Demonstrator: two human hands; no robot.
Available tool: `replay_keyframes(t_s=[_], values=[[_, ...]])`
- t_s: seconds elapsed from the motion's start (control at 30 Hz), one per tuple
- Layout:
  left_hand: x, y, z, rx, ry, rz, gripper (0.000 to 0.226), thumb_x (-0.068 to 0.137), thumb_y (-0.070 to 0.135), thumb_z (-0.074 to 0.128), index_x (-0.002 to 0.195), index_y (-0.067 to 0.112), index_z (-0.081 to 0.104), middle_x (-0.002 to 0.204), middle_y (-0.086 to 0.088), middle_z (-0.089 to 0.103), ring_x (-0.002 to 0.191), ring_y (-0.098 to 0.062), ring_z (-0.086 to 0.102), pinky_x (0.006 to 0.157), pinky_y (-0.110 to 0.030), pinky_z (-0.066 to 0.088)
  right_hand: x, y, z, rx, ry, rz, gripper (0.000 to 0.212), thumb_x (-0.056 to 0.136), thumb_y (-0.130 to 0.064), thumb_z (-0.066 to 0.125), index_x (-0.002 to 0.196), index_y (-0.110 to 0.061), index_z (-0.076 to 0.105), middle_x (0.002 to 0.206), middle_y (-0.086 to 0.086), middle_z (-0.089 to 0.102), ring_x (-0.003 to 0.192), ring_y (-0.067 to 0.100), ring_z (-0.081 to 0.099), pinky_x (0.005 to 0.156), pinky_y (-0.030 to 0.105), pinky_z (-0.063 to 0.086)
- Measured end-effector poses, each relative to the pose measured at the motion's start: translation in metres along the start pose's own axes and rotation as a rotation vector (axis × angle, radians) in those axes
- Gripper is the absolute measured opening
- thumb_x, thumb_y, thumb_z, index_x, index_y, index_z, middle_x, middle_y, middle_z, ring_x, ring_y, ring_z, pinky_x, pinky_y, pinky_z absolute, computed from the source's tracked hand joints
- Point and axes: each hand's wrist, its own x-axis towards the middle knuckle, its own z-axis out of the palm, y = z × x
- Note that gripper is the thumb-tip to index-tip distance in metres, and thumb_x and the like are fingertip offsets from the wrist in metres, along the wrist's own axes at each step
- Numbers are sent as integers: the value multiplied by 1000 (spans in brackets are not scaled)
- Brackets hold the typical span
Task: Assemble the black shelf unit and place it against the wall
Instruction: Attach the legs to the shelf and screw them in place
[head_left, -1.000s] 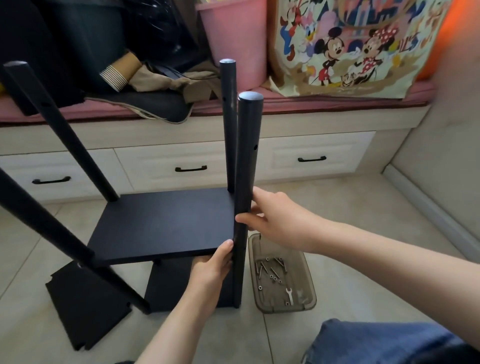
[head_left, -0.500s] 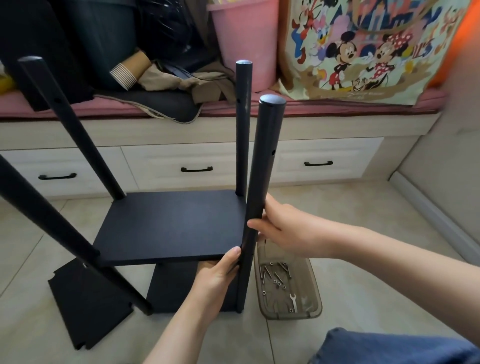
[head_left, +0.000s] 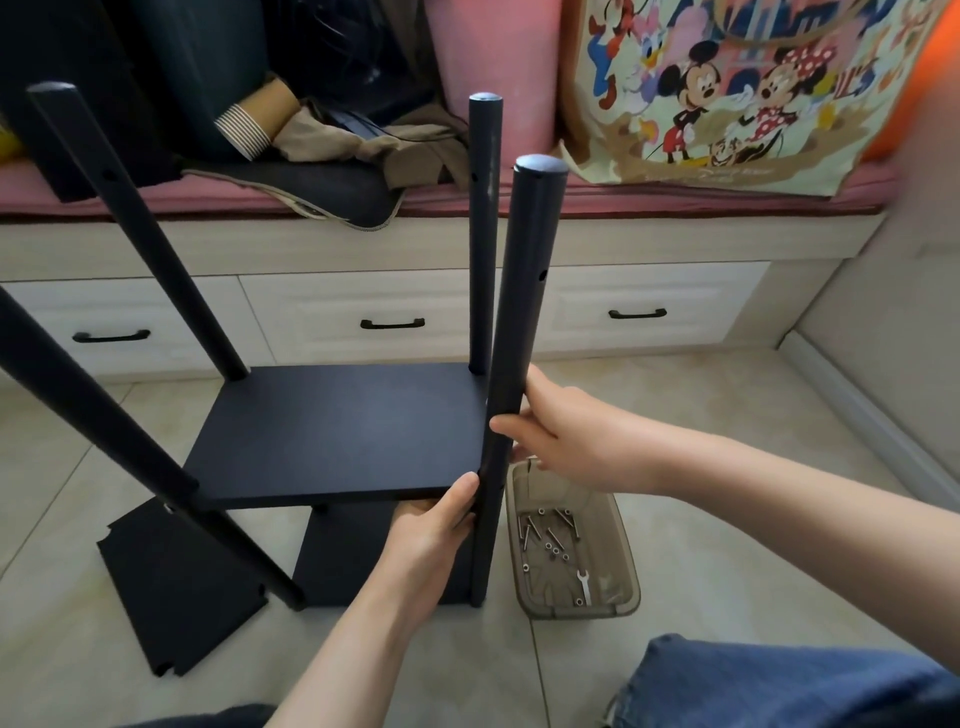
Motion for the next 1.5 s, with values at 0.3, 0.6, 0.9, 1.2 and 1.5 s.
replay_keyframes(t_s=[0.3,0.6,0.9,1.2,1.5], values=[[9,-2,-6,17,61,-10,39,80,34,74,116,19,74,122,-8,73,117,-24,68,111,-51,43,0,16,-1,196,69,34,22,99,-30,56,119,-20,57,111,-1,73,99,9,71,84,35,60],[9,-5,-9,20,67,-30,41,79,32,72,117,16,68,120,-7,73,117,-23,67,113,-52,42,18,99,41,-104,-158,388,25,98,-22,57,104,-4,72,98,10,76,88,24,72,84,38,59],[10,-8,-9,27,68,-28,34,79,31,72,112,22,69,116,-2,75,114,-19,69,109,-47,46,23,165,139,-190,-252,600,29,101,-35,52,102,-8,61,100,12,59,88,23,51,74,29,40],[9,-8,-10,59,71,-38,46,78,35,73,121,22,64,121,-2,73,115,-20,68,110,-47,46,17,169,167,-243,-297,553,21,96,-23,53,80,-8,52,92,14,55,81,27,50,69,27,39],[6,-5,-8,56,74,-52,44,78,35,73,119,20,66,121,-5,73,116,-22,68,113,-51,42,11,176,176,-58,-640,604,27,90,-14,69,115,-6,68,77,-1,67,67,15,63,65,29,55]])
